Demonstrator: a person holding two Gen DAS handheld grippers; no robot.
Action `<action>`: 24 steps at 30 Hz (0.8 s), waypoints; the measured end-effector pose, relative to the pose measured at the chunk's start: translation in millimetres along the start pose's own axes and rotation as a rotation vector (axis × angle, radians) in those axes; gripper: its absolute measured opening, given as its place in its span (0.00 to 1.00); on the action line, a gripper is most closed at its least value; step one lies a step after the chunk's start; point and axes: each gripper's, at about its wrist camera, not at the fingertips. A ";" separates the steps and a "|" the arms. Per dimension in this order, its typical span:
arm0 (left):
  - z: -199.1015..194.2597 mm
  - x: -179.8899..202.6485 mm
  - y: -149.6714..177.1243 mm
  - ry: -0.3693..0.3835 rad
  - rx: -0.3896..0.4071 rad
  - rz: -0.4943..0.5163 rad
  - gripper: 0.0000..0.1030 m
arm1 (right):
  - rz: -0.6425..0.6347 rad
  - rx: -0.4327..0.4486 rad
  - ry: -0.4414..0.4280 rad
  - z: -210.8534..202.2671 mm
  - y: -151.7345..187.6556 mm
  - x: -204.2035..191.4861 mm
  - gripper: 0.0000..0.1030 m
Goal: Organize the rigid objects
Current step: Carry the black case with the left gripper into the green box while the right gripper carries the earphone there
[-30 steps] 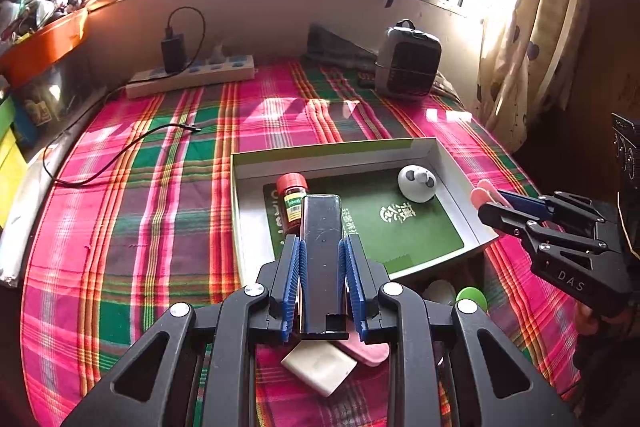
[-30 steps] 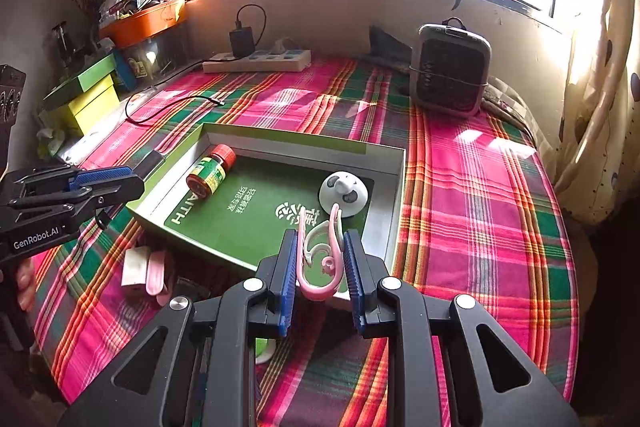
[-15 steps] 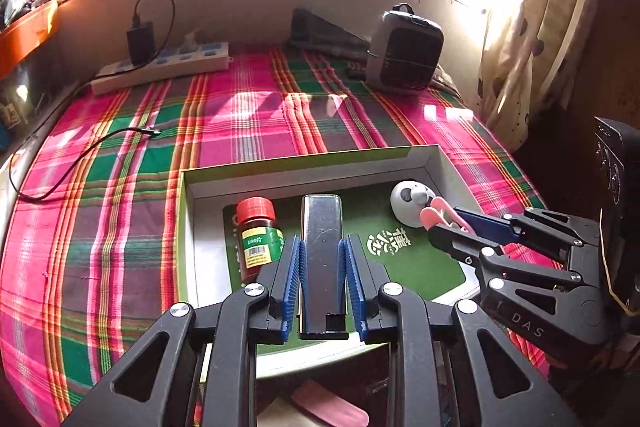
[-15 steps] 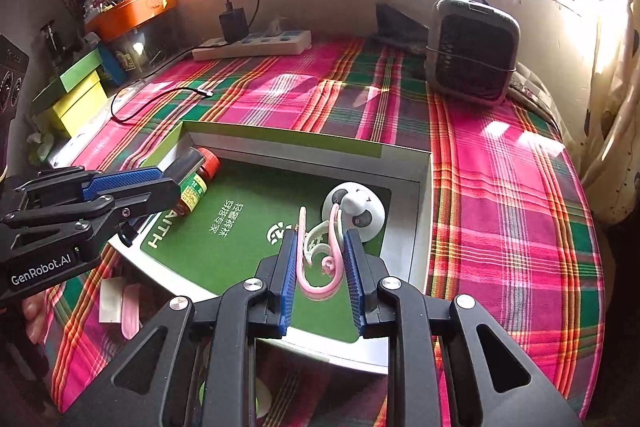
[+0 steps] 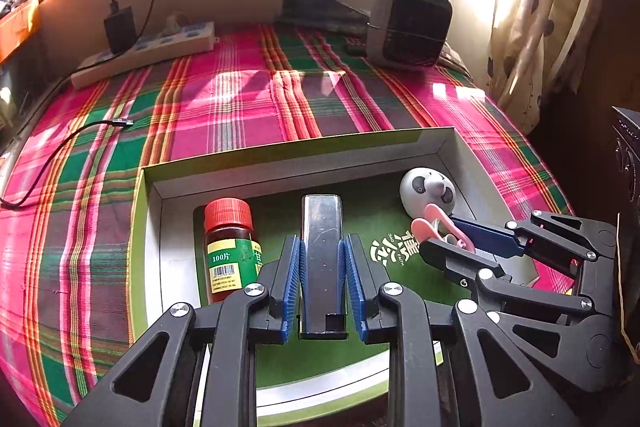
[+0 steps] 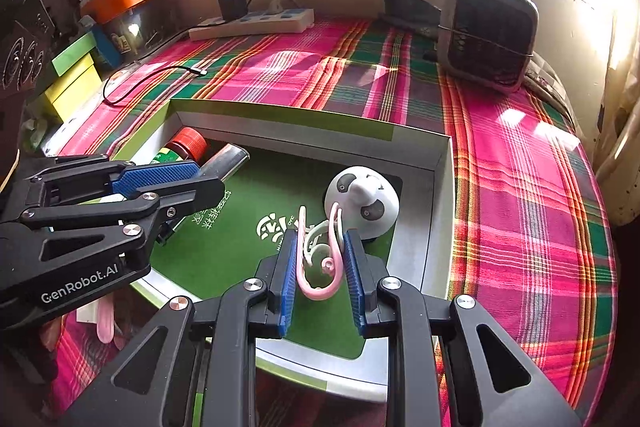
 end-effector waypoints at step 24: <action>16.6 -2.2 -0.9 0.004 -0.037 -0.003 0.21 | -0.004 -0.009 0.022 6.7 0.6 3.8 0.23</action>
Point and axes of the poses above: each gripper's, at about its wrist camera, not at the fingertips, and z roughly the way its jaws point, x to its right, y to its underside, and after that the axes turned 7 degrees about -x, right-handed
